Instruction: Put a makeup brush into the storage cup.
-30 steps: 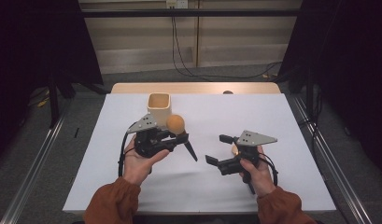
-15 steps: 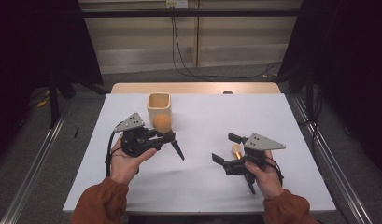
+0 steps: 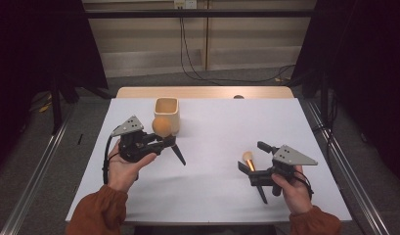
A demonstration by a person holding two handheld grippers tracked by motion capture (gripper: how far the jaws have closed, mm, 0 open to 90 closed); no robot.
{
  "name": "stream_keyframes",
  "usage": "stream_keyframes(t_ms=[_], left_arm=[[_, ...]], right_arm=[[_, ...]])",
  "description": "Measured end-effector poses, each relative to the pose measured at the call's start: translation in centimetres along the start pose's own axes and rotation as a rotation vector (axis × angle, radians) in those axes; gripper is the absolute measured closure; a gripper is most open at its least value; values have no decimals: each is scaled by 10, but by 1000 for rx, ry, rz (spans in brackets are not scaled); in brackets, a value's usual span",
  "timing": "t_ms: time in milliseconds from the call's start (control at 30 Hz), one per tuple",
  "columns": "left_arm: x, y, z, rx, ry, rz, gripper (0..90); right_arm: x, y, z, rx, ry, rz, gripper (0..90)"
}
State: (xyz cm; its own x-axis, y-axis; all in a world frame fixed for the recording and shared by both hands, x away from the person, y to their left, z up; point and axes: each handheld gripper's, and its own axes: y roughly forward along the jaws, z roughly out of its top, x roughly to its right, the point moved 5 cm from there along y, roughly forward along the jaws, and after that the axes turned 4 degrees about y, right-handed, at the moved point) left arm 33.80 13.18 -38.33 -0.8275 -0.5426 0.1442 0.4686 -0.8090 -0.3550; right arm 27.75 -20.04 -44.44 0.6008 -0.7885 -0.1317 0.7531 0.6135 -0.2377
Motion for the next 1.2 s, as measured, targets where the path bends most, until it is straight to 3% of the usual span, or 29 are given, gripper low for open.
stream_keyframes(t_ms=[167, 433, 833, 1200], left_arm=[[-5, -6, 3, -9, 1, 15, 661], [-14, -12, 6, -17, 2, 35, 661], [-33, -23, 19, -18, -3, 76, 662], [-50, -23, 36, 5, -18, 103, 661]], right_arm=[[10, -13, -6, -4, 14, -40, 9], [18, -29, -8, 43, 36, -101, 0], [20, -43, -20, 44, 36, -129, 0], [22, -41, -24, 26, 44, -148, 0]])
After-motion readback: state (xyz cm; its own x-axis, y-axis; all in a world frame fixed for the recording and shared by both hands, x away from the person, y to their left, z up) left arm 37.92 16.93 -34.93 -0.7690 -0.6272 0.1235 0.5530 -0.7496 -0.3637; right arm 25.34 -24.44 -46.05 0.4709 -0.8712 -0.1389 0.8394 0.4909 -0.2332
